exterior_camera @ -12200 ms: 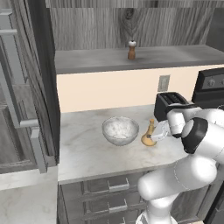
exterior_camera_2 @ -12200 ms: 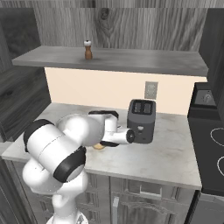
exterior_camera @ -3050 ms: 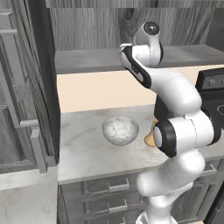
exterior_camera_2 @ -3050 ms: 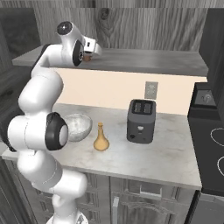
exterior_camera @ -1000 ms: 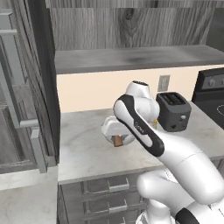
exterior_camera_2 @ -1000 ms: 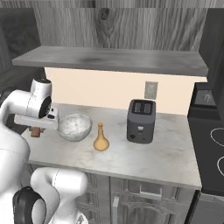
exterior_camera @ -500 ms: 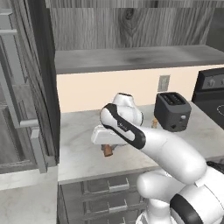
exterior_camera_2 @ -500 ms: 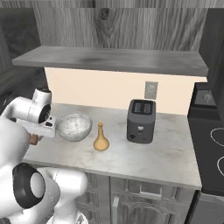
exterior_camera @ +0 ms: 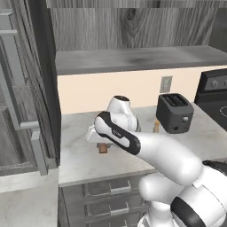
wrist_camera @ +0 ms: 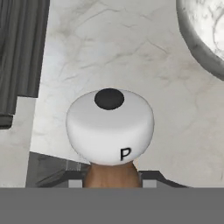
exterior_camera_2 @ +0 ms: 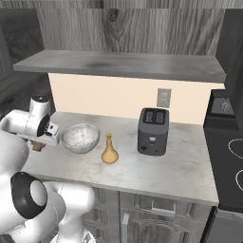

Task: Retrieve the bottle and the shaker from the cabinet and place them next to the mixing bowl on the counter. Then add garlic from the fridge to the mixing bowl.

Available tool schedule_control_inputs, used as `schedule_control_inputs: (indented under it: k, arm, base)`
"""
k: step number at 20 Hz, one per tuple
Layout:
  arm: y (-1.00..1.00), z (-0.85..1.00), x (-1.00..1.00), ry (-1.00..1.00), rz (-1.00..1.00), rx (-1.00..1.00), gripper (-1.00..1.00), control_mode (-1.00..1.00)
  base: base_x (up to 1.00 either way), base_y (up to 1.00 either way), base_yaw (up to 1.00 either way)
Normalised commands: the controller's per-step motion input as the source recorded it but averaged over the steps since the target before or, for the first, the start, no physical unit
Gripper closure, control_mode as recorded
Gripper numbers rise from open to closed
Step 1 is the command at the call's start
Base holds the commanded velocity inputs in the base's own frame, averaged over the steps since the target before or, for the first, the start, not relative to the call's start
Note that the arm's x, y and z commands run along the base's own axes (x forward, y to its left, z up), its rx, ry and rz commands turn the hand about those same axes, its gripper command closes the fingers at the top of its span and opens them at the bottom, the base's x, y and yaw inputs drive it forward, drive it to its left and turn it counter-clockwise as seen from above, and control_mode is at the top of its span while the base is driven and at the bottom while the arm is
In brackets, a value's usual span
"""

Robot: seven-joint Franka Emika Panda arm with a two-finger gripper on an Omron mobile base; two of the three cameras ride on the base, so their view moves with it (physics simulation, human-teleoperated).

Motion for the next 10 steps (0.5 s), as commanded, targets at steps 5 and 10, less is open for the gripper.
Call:
schedule_control_inputs:
  k: [5, 10]
  arm:
    - [0.29, 0.0, 0.05, -0.26, -0.15, 0.0, 1.0, -1.0]
    - [0.16, 0.0, -0.2, -0.43, -0.05, 0.0, 1.0, -1.0]
  base:
    - [0.0, 0.0, 0.0]
    - [0.0, 0.0, 0.0]
